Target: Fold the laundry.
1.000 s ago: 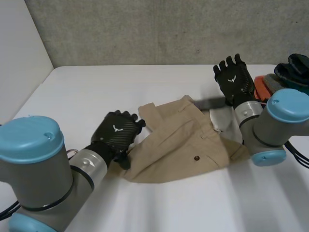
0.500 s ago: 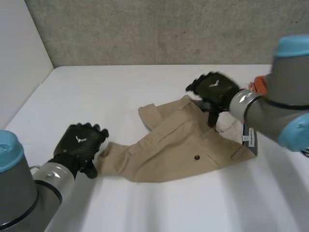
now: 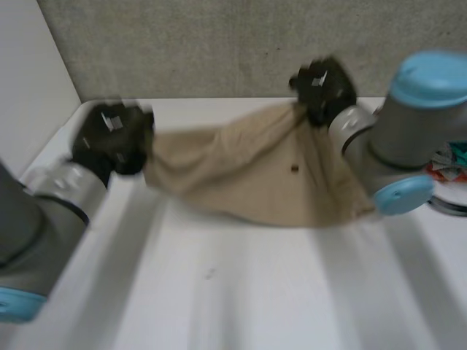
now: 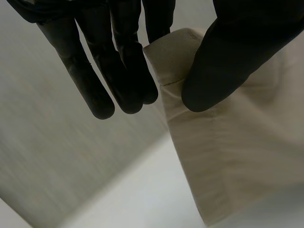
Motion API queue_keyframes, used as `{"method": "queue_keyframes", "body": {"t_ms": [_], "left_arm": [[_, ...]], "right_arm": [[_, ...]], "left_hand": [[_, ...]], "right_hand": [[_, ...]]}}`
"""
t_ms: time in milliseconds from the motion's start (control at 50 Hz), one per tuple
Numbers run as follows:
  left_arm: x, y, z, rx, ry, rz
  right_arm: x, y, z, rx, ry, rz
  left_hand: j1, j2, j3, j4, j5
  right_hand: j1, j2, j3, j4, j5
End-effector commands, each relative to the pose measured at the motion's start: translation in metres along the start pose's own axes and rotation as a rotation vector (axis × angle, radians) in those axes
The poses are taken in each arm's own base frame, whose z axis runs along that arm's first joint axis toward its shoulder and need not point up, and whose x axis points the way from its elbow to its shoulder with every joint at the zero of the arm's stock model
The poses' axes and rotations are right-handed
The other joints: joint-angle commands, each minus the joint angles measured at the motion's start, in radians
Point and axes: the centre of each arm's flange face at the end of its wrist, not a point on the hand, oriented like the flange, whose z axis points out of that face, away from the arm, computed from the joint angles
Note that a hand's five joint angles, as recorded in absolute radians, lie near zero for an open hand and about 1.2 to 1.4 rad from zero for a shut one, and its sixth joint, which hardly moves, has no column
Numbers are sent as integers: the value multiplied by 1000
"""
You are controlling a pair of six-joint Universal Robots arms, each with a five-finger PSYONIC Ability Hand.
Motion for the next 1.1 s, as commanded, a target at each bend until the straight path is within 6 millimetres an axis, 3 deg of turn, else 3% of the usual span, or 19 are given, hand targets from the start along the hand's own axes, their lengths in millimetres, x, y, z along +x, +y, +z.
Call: {"method": "queue_keyframes", "body": {"t_ms": [20, 80, 140, 260, 420, 480, 540, 560, 600, 640, 660, 720, 740, 800, 860, 960, 1040, 1100], "left_arm": [[-27, -85, -18, 204, -57, 11], [-34, -105, -24, 210, -59, 10], [-38, -118, -28, 209, -57, 10], [-37, -117, -18, 166, -38, 10], [-13, -46, 47, -62, 44, 7], [-8, -33, 65, -82, 51, 8], [-6, -28, 90, -52, 46, 12], [-7, -32, 96, -28, 37, 11], [-18, -60, 118, 133, -26, 17], [-28, -89, 128, 295, -85, 20], [-39, -115, 132, 446, -146, 12], [-51, -146, 130, 631, -235, -2], [-58, -164, 125, 727, -297, -11], [-63, -181, 114, 782, -341, -29], [-62, -164, 114, 692, -324, -23], [-45, -111, 119, 479, -248, -18], [-22, -49, 114, 262, -173, -8], [-9, -16, 107, 144, -129, -5]], "right_arm": [[58, -80, -46, 77, 78, -28], [91, -104, -71, 71, 126, -48], [103, -120, -93, 54, 123, -69], [87, -107, -104, -62, -11, -67], [45, -45, -74, -250, -164, -24], [39, -28, -59, -267, -158, -23], [38, -8, -27, -246, -71, -44], [42, -6, -19, -224, -24, -50], [64, -19, 8, -81, 168, -76], [85, -39, 20, 65, 317, -89], [102, -60, 27, 224, 448, -96], [123, -94, 26, 457, 600, -105], [125, -108, 22, 555, 637, -111], [114, -122, 20, 619, 596, -118], [96, -118, 26, 609, 499, -123], [65, -82, 38, 471, 352, -112], [33, -32, 46, 295, 232, -86], [12, -2, 45, 184, 151, -72]], "left_hand": [[260, 203, 207, 199, 253], [260, 203, 207, 199, 253], [260, 203, 207, 199, 253], [260, 203, 207, 199, 253], [260, 203, 207, 199, 253], [260, 203, 207, 199, 253], [260, 203, 207, 199, 253], [260, 203, 207, 199, 253], [260, 203, 207, 199, 253], [260, 203, 207, 199, 253], [260, 203, 207, 199, 253], [260, 203, 207, 199, 253], [260, 203, 207, 199, 253], [260, 203, 207, 199, 253], [260, 203, 207, 199, 253], [260, 203, 207, 199, 253], [260, 203, 207, 199, 253], [260, 203, 207, 199, 253]], "right_hand": [[335, 246, 219, 203, 278], [335, 246, 219, 203, 278], [335, 246, 219, 203, 278], [335, 246, 219, 203, 278], [335, 246, 219, 203, 278], [335, 246, 219, 203, 278], [335, 246, 219, 203, 278], [335, 246, 219, 203, 278], [335, 246, 219, 203, 278], [335, 246, 219, 203, 278], [335, 246, 219, 203, 278], [335, 246, 219, 203, 278], [335, 246, 219, 203, 278], [335, 246, 219, 203, 278], [335, 246, 219, 203, 278], [335, 246, 219, 203, 278], [335, 246, 219, 203, 278], [335, 246, 219, 203, 278]]}}
